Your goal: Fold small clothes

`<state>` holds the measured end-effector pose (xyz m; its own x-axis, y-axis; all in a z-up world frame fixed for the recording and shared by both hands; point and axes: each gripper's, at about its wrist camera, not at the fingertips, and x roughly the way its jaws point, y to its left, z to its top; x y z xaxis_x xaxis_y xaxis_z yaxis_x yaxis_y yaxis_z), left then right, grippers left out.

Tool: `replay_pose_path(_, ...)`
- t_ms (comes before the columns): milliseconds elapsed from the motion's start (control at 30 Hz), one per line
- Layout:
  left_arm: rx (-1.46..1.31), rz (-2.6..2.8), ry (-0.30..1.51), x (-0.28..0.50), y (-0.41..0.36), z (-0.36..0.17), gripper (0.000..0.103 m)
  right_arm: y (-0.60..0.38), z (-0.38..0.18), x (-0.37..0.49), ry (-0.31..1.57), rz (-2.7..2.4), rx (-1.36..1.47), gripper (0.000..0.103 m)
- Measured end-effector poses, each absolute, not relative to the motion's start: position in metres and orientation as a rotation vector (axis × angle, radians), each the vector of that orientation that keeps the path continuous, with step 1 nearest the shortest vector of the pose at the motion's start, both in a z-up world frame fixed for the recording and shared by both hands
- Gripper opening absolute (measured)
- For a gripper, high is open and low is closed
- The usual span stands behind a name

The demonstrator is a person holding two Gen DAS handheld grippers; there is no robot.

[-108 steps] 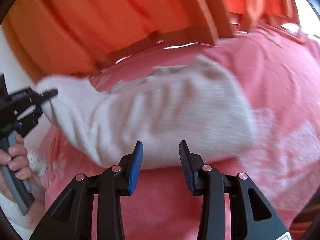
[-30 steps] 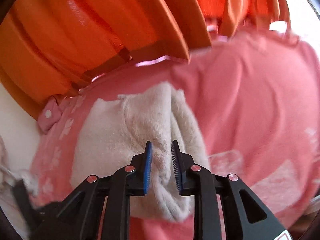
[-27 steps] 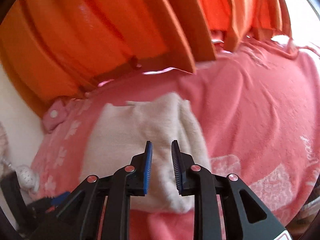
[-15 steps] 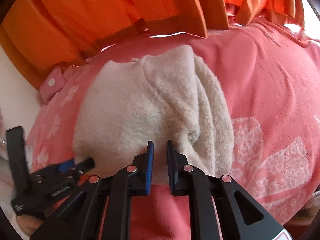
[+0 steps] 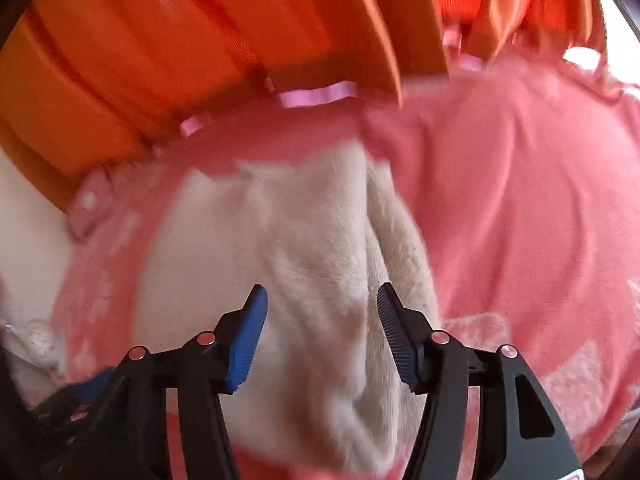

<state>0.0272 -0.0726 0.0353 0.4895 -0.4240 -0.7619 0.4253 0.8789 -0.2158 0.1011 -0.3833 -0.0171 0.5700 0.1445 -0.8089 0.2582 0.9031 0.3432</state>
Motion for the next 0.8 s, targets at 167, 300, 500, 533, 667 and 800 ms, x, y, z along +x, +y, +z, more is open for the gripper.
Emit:
replay_pose_path(167,0.025,-0.493,0.922,0.033,-0.074,0.034,0.048,-0.380,0.041,0.081,0.755,-0.020,0.455,0.010)
replay_pose_path(300,0.039,-0.478,0.965,0.044,-0.077,0.015,0.051,-0.405,0.002,0.090,0.837,-0.088,0.510,0.009)
replay_pose_path(500,0.102,-0.449,0.971,0.042,-0.089,0.002,0.057,-0.419,-0.016,0.081,0.847,-0.086,0.605,0.015)
replay_pose_path(533,0.083,-0.456,0.971,0.043,-0.086,0.006,0.056,-0.422,-0.009,0.074,0.831,-0.099,0.592,0.019)
replay_pose_path(667,-0.028,-0.496,0.953,0.050,-0.076,0.021,0.073,-0.428,0.000,0.051,0.797,-0.120,0.574,0.053)
replay_pose_path(800,-0.171,-0.523,1.004,0.078,-0.068,0.012,0.088,-0.431,-0.025,0.051,0.852,-0.139,0.610,0.068)
